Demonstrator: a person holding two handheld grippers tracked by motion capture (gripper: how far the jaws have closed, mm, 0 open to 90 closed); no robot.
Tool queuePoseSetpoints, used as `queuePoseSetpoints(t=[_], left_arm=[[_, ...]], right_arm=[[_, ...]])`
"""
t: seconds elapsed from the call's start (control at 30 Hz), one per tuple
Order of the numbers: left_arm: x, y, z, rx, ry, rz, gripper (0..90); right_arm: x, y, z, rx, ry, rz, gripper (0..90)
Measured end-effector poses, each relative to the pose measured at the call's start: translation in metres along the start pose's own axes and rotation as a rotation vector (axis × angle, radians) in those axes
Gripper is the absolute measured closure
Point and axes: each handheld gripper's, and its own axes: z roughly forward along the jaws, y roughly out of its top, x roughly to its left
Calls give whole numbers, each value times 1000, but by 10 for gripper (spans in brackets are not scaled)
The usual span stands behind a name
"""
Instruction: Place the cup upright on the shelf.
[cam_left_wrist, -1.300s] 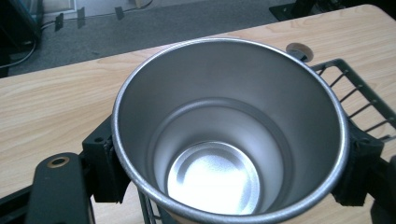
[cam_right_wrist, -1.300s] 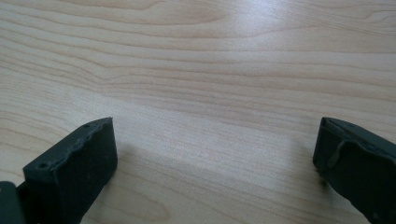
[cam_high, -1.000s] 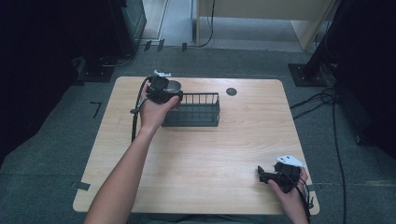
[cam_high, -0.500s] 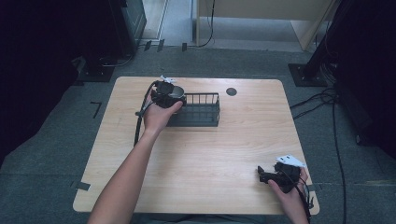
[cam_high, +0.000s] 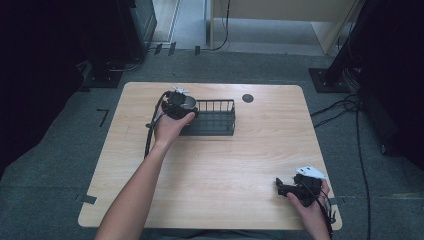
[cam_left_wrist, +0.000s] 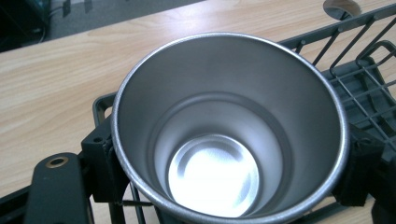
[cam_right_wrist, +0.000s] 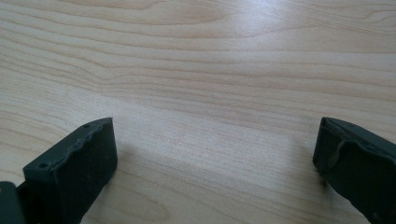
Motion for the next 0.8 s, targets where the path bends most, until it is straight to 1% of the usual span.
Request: queuePoseSetpoints(t=[0.03, 0.07, 0.1, 0.17, 0.3, 0.37, 0.43, 0.5, 0.57, 0.63, 0.67, 0.8], left_arm=[[0, 0, 0, 11, 13, 2, 173], [0, 0, 0, 11, 13, 2, 155], [0, 0, 0, 30, 9, 4, 137], [-1, -1, 0, 40, 0, 8, 105], [-1, 0, -3, 30, -4, 0, 22], [0, 1, -7, 22, -7, -10, 20], [2, 1, -10, 17, -10, -16, 0], [3, 1, -13, 27, -11, -14, 0], [4, 0, -16, 21, -20, -14, 0], [5, -1, -18, 19, -21, -15, 0], [6, -3, -21, 10, -24, -22, 0], [10, -9, -26, 9, -25, -43, 0]], right_arm=[[0, 0, 0, -1, 0, -1, 0], [0, 0, 0, 0, 0, -1, 0], [0, 0, 0, 0, 0, 0, 0], [0, 0, 0, 0, 0, 0, 0], [0, 0, 0, -1, 0, -1, 0], [0, 0, 0, 0, 0, 0, 0], [0, 0, 0, -1, 0, -1, 0], [0, 0, 0, -1, 0, 0, 0], [0, 0, 0, -1, 0, -1, 0], [0, 0, 0, 0, 0, 0, 0], [0, 0, 0, -1, 0, -1, 0], [0, 0, 0, 0, 0, -1, 0]])
